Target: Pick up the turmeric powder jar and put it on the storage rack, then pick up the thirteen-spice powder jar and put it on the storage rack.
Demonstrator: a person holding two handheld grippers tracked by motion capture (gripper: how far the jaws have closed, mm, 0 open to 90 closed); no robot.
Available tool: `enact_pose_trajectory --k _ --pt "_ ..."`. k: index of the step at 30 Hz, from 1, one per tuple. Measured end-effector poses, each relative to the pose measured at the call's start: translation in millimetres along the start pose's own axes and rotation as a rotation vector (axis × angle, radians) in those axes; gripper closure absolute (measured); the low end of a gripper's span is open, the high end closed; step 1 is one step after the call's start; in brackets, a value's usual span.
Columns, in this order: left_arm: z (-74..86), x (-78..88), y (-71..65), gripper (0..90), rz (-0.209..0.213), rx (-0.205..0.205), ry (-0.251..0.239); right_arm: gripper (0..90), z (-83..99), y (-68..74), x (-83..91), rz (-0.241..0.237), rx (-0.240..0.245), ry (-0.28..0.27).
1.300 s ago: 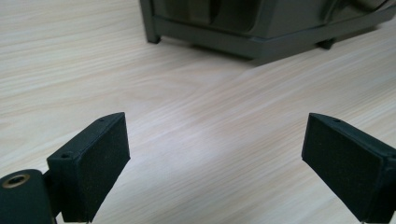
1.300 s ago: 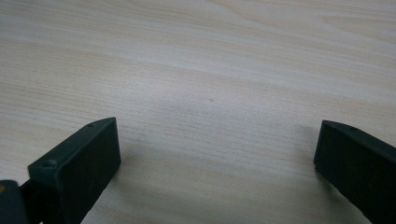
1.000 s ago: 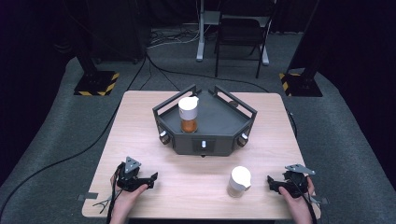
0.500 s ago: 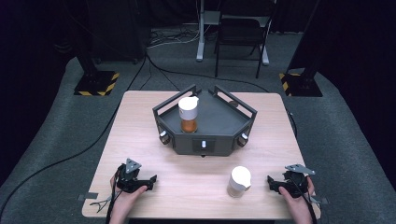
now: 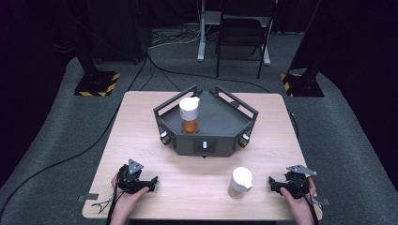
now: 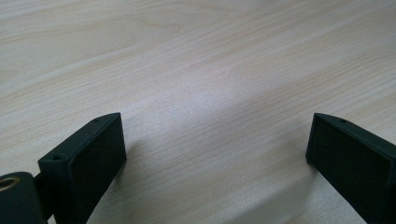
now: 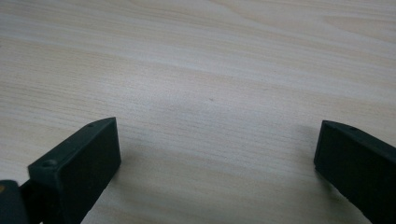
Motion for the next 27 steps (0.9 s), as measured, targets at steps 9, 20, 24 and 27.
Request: enact_pose_trajectory --k 9,20,24,27 --pt "-0.1 -0.1 0.0 4.3 0.001 -0.001 0.0 0.0 0.0 0.0 0.0 0.0 0.0 0.0" --pt "-0.5 -0.6 -0.5 3.7 0.0 0.001 0.001 0.0 -0.5 0.6 -0.3 0.004 -0.005 0.0" --pt "-0.7 -0.7 -0.4 3.5 0.0 0.0 0.002 0.0 -0.7 1.6 -0.6 0.01 -0.013 0.0" --pt "-0.7 -0.7 -0.4 3.5 0.0 0.0 0.002 0.0 0.0 2.7 0.1 0.019 -0.026 -0.001"
Point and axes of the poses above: each handheld gripper's, and its own axes: x roughly backward along the jaws, z roughly out of its underside, y roughly to its left, the point moved 10 cm from there along -x, roughly forward along the jaws, and after that the axes turned 7 degrees about y, right-handed, at the moved point
